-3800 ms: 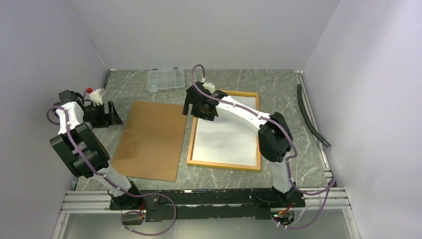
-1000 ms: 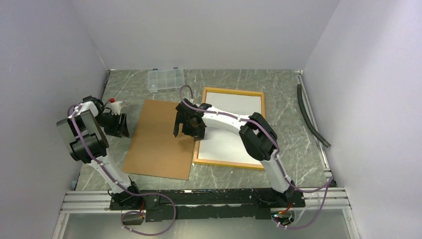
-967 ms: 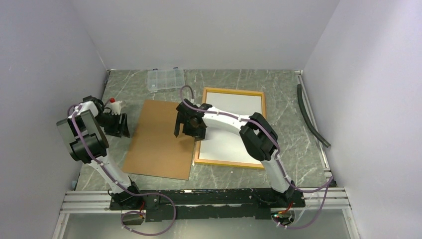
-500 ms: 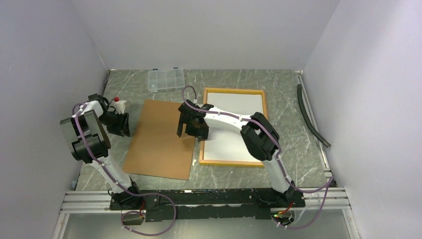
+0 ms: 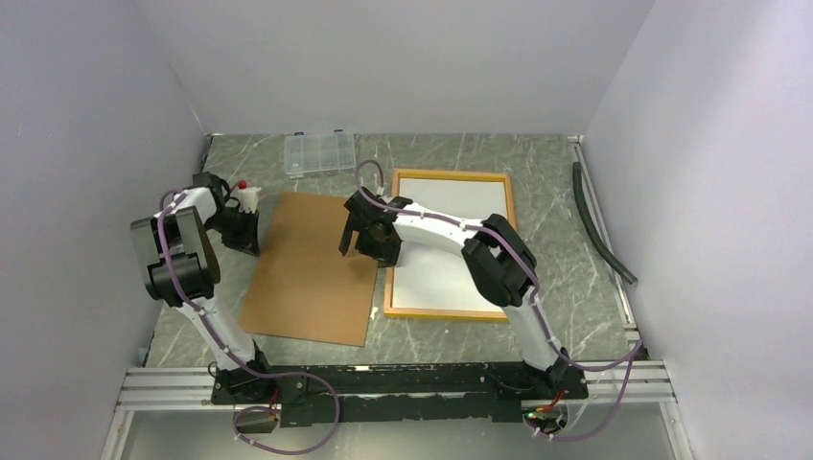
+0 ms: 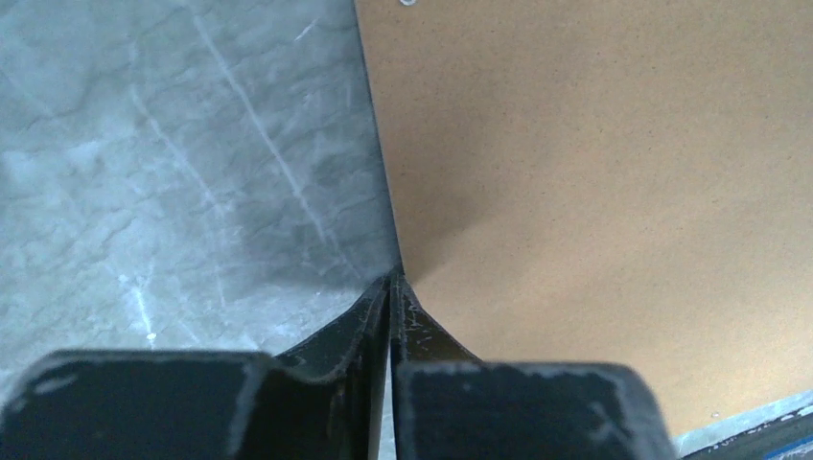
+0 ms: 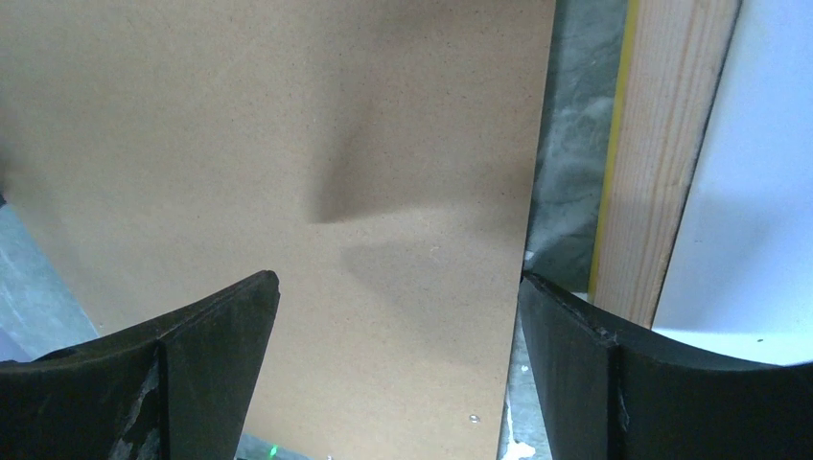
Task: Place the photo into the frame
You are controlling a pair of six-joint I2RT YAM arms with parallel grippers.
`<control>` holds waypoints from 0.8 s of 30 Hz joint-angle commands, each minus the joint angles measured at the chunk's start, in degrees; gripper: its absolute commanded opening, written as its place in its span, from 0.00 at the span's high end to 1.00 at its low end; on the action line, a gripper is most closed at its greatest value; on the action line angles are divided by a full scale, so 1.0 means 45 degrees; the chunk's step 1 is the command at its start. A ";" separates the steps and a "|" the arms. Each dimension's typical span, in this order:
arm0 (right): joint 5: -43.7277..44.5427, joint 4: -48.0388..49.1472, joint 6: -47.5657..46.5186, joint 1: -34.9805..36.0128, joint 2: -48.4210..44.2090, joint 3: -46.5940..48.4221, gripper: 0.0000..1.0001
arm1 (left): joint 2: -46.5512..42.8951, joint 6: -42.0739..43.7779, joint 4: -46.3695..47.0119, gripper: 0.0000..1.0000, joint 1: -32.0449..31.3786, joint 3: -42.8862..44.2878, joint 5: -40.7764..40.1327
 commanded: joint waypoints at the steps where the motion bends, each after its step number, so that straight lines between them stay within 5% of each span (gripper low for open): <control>1: -0.0506 0.1024 0.0629 -0.0085 -0.0139 0.0496 0.01 | 0.1679 0.0256 -0.0028 0.93 -0.0702 -0.0568 0.0333; 14: -0.2284 0.3803 0.1452 -0.0176 -0.1690 0.0285 0.02 | 0.1742 0.0656 -0.0837 0.97 -0.1069 -0.0291 0.0651; 24: -0.1863 0.4283 0.2036 -0.0113 -0.3588 -0.1442 0.03 | 0.1615 0.0673 -0.0827 0.97 -0.1825 -0.0126 0.0285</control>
